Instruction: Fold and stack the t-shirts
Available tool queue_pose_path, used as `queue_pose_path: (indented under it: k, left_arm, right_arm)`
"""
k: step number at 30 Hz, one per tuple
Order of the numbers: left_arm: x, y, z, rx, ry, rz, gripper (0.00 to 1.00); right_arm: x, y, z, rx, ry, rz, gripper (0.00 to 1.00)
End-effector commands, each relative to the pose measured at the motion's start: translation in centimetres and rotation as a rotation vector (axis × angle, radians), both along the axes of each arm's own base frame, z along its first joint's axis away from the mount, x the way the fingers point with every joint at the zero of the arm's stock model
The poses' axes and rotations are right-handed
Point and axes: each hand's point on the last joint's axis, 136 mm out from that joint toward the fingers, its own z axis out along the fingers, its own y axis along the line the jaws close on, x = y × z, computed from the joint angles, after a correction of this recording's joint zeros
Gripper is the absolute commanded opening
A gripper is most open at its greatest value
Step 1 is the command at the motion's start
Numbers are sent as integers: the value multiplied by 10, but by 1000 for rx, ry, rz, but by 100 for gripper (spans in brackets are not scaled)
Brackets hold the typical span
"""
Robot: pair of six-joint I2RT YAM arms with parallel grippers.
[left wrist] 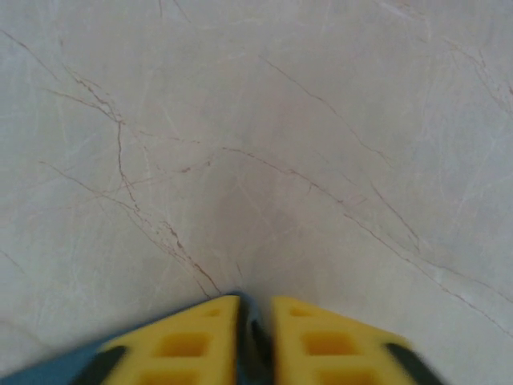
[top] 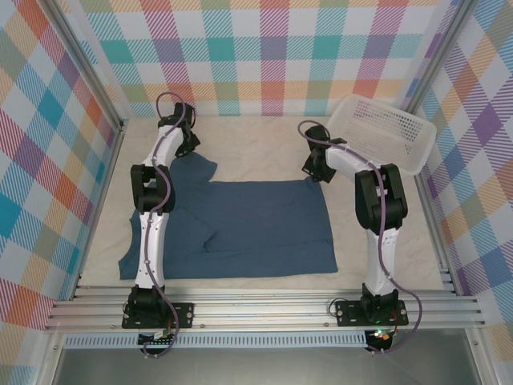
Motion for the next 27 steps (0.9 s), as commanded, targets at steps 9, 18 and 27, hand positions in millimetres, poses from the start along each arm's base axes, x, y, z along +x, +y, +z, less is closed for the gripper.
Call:
queue_pose_path:
  k: [9, 18, 27]
  left_arm:
    - [5, -13, 120, -43, -192, -26, 0]
    - [-34, -11, 167, -13, -184, -86, 0]
    - [-91, -13, 161, -24, -77, -84, 0]
  right_arm:
    - [4, -6, 36, 18, -71, 30, 0]
    - [6, -16, 46, 18, -81, 23, 0]
    - [-10, -9, 48, 73, -60, 60, 0]
